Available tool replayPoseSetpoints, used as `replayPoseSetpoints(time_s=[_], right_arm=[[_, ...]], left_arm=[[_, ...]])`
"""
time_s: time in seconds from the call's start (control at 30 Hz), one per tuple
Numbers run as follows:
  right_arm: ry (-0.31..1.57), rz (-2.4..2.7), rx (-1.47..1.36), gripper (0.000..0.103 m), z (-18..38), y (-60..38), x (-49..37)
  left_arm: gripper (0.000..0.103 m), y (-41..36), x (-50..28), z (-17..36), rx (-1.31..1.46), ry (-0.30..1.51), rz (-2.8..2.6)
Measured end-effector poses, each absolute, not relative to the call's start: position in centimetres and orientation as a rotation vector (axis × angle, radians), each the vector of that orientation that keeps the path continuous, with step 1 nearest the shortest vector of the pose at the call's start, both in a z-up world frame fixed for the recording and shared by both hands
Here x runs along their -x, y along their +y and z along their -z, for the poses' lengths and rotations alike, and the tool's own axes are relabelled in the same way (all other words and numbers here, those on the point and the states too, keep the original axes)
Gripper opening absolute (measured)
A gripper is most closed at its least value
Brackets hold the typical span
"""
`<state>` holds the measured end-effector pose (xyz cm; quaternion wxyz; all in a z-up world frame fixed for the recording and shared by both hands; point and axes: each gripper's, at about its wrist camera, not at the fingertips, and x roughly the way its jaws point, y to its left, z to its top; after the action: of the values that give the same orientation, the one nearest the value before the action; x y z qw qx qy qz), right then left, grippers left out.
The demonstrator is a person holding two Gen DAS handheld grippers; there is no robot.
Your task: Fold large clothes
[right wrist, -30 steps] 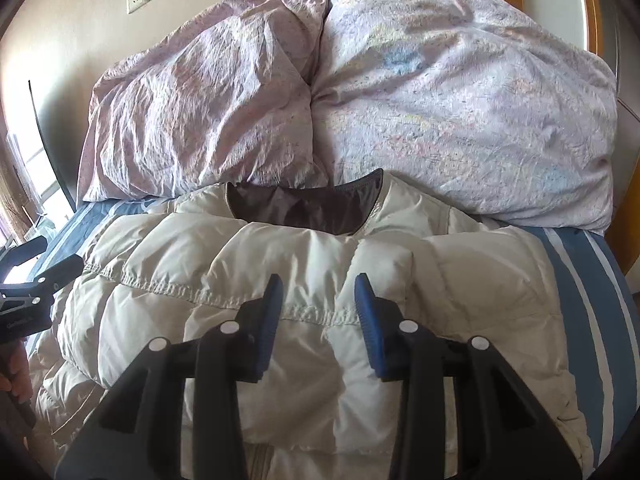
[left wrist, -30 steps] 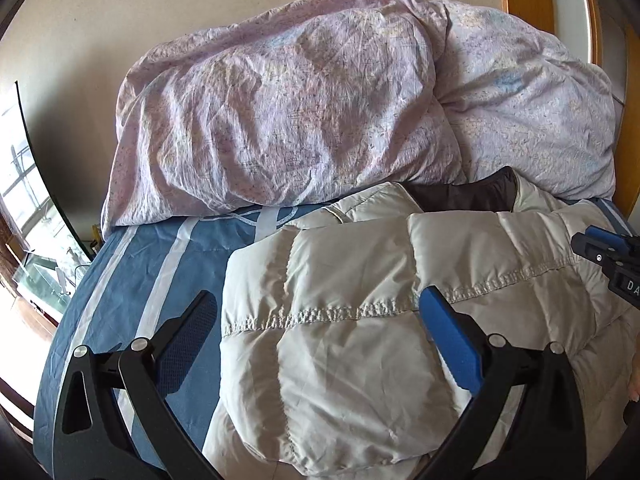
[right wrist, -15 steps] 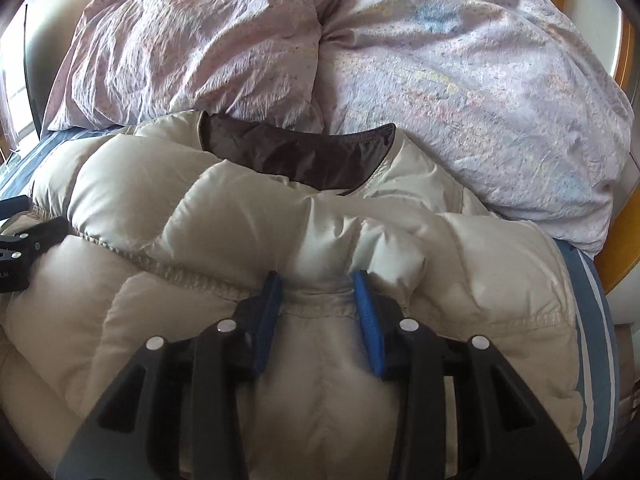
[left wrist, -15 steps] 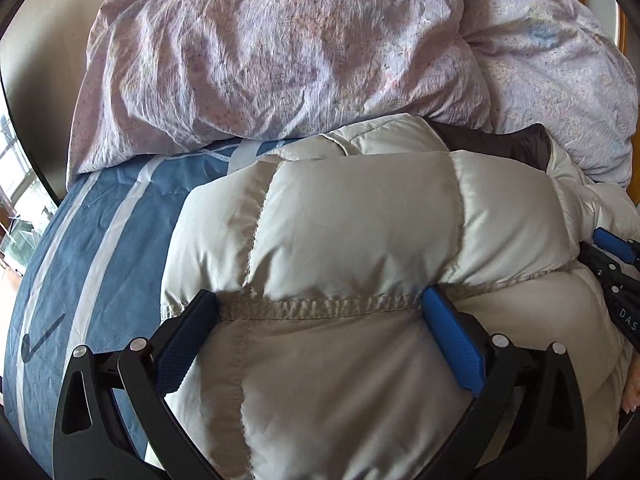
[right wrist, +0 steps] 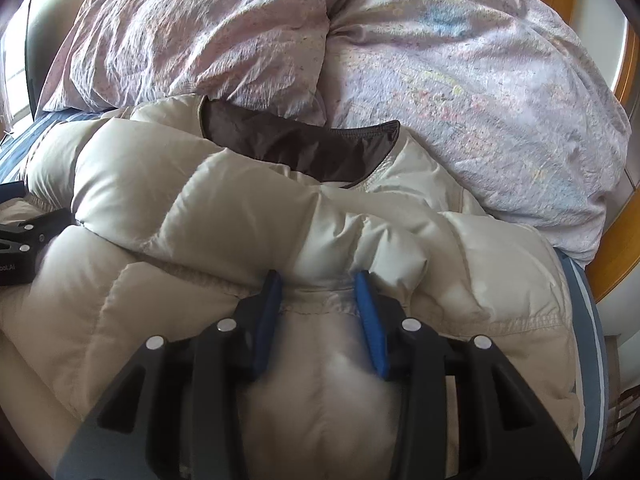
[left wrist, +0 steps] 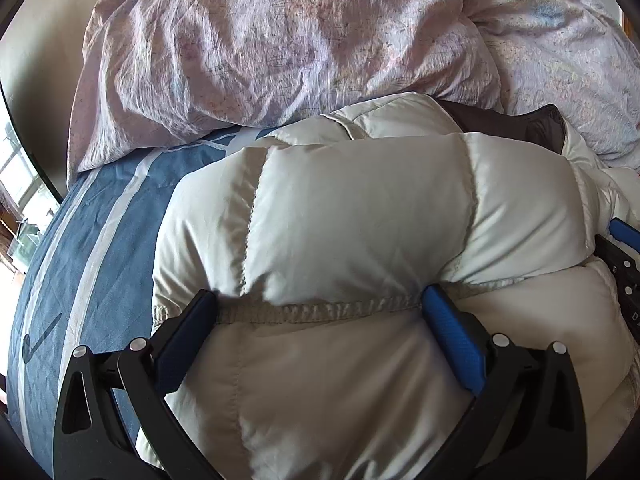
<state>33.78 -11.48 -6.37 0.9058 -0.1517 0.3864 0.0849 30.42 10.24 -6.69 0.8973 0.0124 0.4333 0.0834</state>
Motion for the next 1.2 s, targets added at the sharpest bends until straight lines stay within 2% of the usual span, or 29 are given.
replayPoseSetpoints(time_s=[0.1,0.17,0.23,0.43,0.5,0.67,0.83,0.97,1.2], right_arm=[[0.834,-0.187,0.28,0.041,5.6,-11.9,-33.9],[0.881,-0.265,0.113,0.048,3.8,-14.4,-33.1],[0.888,-0.344,-0.049,0.066,1.9,-17.4,-31.7],[0.894,-0.468,-0.237,0.09,-1.3,-26.7,-25.4],[0.916,-0.483,-0.275,0.092,-1.0,-30.1,-23.2],[1.002,-0.406,-0.336,0.092,1.3,-37.8,-18.5],[1.087,-0.361,-0.52,0.091,4.7,-43.9,-14.0],[1.076,-0.375,-0.666,0.086,6.7,-46.7,-11.2],[1.113,-0.392,-0.724,0.073,9.0,-46.7,-9.5]], left_arm=[[0.102,10.6,-29.9,6.0,-0.007,0.906,-0.154],[0.102,11.6,-28.2,4.8,0.06,0.899,-0.123],[0.102,13.1,-25.9,3.3,0.141,0.879,-0.054],[0.102,18.6,-17.5,1.0,0.31,0.859,0.136],[0.102,20.4,-14.7,1.1,0.354,0.865,0.171],[0.102,23.5,-8.6,2.5,0.475,0.903,0.194],[0.101,24.5,-4.5,3.9,0.599,0.902,0.249],[0.094,23.6,-3.3,5.0,0.603,0.93,0.274],[0.09,21.8,-2.9,6.4,0.6,0.955,0.334]])
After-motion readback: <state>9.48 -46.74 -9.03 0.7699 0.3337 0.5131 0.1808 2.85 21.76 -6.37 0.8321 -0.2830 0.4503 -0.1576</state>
